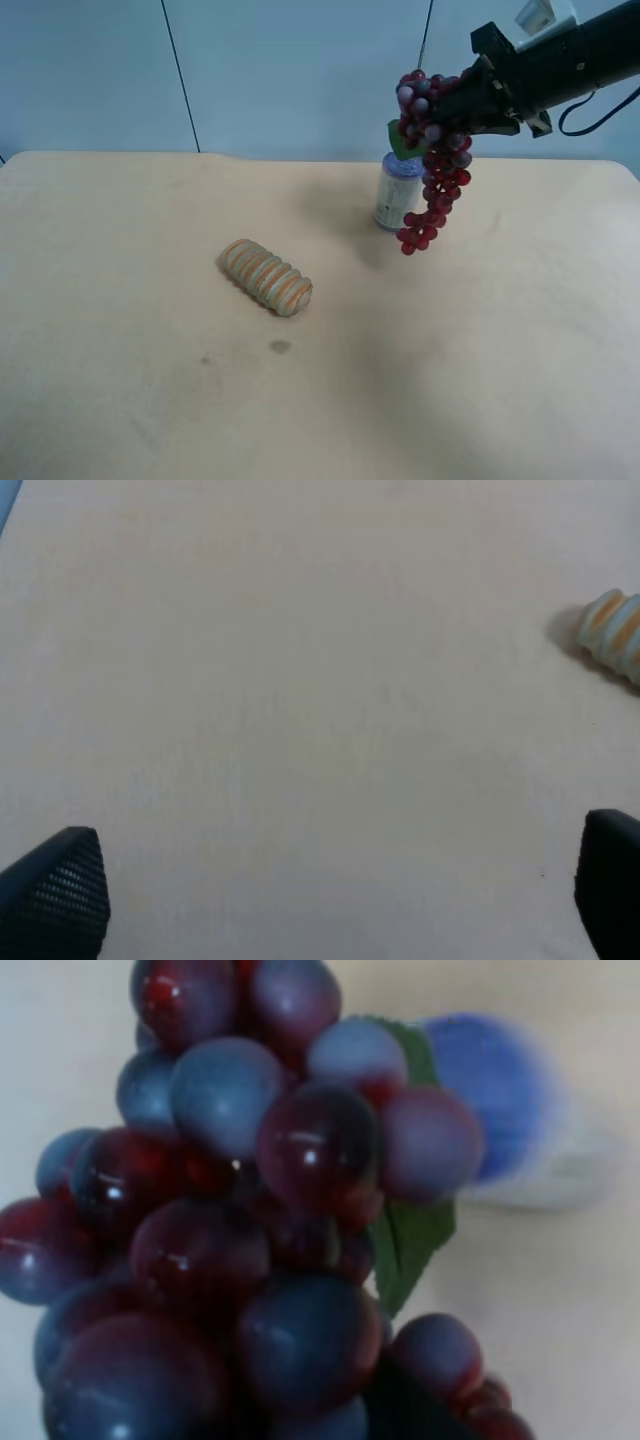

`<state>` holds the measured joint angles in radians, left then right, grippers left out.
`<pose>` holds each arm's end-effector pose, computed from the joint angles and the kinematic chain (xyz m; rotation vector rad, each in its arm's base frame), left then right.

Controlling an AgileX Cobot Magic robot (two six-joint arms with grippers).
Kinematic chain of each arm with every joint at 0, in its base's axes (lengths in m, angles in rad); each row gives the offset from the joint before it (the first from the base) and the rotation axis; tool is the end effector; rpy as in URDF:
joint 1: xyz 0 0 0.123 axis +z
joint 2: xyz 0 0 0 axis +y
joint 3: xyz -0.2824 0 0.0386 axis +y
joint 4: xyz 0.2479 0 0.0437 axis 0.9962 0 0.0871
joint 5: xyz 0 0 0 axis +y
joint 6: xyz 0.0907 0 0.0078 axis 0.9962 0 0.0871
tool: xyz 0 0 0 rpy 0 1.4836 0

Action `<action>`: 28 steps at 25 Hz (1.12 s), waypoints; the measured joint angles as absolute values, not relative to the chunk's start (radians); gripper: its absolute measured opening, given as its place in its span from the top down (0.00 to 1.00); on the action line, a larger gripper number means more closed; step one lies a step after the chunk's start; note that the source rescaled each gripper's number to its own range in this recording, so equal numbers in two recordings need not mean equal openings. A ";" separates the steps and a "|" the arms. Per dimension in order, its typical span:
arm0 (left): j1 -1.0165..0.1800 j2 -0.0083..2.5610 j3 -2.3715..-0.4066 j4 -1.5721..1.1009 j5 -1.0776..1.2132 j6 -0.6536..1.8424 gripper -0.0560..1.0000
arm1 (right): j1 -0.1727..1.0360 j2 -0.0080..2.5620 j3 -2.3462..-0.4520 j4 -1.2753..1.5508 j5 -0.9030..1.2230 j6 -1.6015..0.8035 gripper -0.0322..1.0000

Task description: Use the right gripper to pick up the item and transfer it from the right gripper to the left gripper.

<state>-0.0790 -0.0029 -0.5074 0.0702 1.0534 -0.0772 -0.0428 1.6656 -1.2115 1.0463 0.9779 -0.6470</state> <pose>-0.0055 0.0060 0.2800 -0.0015 2.0248 -0.0150 0.3434 0.0508 0.2775 -0.0981 2.4346 1.0501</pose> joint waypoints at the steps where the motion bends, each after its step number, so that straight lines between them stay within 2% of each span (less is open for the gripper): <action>1: -0.079 -0.003 -0.507 0.070 1.053 -0.077 0.00 | -0.021 1.666 -1.212 1.058 0.988 -0.642 0.96; 12: -0.079 -0.003 -0.507 0.070 1.053 -0.077 0.00 | 0.271 1.666 -1.212 1.067 0.897 -0.617 0.96; 22: -0.079 0.009 -0.512 0.000 1.031 -0.077 0.00 | 0.290 1.666 -1.212 1.108 0.887 -0.605 0.96; 28: -0.079 0.209 -0.514 -0.226 0.879 -0.017 0.00 | 0.290 1.666 -1.212 1.130 0.911 -0.605 0.96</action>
